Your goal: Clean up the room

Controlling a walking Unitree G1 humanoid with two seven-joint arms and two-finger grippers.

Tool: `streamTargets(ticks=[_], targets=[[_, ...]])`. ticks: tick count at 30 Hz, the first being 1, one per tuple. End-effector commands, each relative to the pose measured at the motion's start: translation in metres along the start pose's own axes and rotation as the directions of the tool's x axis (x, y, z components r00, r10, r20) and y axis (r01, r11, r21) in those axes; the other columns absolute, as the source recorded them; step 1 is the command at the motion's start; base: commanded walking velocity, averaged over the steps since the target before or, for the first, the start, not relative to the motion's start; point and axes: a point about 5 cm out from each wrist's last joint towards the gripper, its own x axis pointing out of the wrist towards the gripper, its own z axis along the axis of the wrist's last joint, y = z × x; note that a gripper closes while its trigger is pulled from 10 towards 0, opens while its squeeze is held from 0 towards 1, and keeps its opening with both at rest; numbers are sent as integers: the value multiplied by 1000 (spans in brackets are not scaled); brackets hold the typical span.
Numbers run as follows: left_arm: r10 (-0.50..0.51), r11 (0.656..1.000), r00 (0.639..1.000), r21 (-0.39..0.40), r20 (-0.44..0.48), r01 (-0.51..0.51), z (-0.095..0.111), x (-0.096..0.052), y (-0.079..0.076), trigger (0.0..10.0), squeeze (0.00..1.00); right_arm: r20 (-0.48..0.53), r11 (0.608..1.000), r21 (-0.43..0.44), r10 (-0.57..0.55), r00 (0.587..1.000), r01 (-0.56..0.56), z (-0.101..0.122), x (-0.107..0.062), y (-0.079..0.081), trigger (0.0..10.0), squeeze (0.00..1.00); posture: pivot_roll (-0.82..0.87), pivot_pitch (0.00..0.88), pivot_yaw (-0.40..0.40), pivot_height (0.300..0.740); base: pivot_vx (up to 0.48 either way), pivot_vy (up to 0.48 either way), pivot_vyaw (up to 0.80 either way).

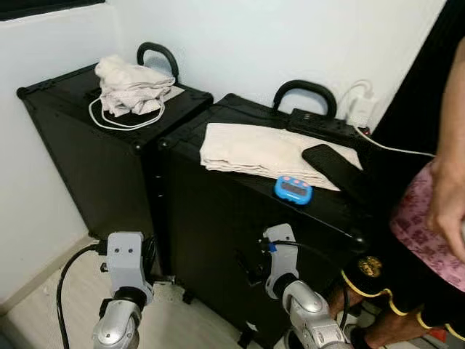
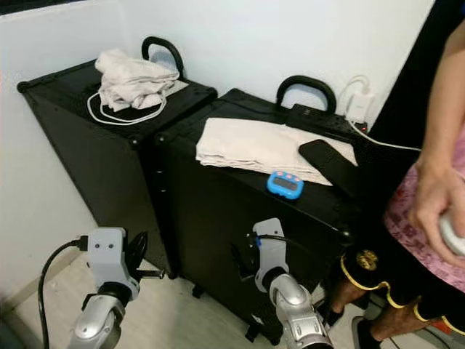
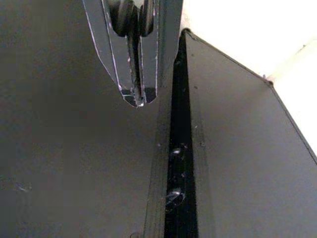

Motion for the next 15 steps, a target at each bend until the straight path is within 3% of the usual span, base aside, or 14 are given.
streamTargets(ticks=[1, 6, 15], targets=[[6, 1000, 1000, 13, -17, -6, -5, -3, 1, 10000, 0, -14, 1000, 5, -15, 1000, 15, -5, -4, -3, 10000, 0, -41, 114, -78, 740, 0, 0, 0], [9, 1000, 1000, 20, -15, -9, -5, -4, 2, 10000, 0, -13, 999, -37, 2, 1000, -3, -4, -3, -2, 10000, 0, -40, 114, -77, 740, 0, 0, 0], [6, 1000, 1000, 24, -10, -6, -6, -4, 2, 10000, 0, -11, 998, -55, 17, 1000, -17, -3, -2, 1, 10000, 0, -38, 107, -75, 740, 0, 0, 700]])
